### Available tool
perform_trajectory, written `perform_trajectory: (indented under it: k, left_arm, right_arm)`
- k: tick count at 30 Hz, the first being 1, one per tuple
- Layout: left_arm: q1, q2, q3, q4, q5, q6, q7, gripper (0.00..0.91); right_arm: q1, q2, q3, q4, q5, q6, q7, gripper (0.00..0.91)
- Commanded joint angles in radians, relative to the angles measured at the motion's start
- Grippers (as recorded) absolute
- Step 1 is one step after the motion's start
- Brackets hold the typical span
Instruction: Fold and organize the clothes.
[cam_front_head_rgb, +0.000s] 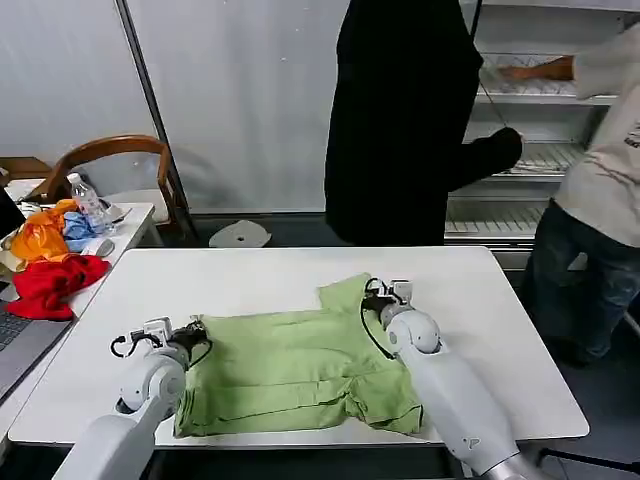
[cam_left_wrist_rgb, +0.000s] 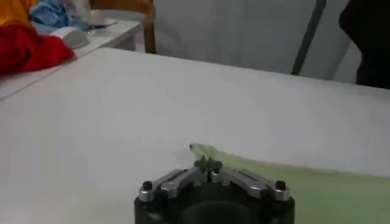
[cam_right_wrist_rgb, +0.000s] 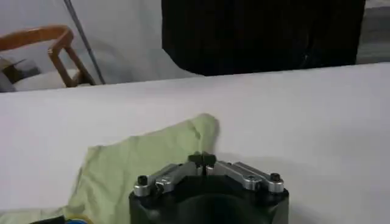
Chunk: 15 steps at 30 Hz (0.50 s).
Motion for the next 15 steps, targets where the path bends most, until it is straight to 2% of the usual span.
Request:
perform_trajectory:
  k: [1, 15]
  left_arm:
    - [-0.001, 0.003, -0.005, -0.028, -0.001, -0.001, -0.001, 0.010]
    - [0.026, 0.009, -0.015, -0.091, -0.004, -0.001, -0.005, 0.010]
  right_arm:
    - [-0.008, -0.008, 0.020, 0.083, 0.005, 0.042, 0.012, 0.000]
    - [-0.092, -0.056, 0.012, 0.226, 0.010, 0.027, 0.033, 0.000]
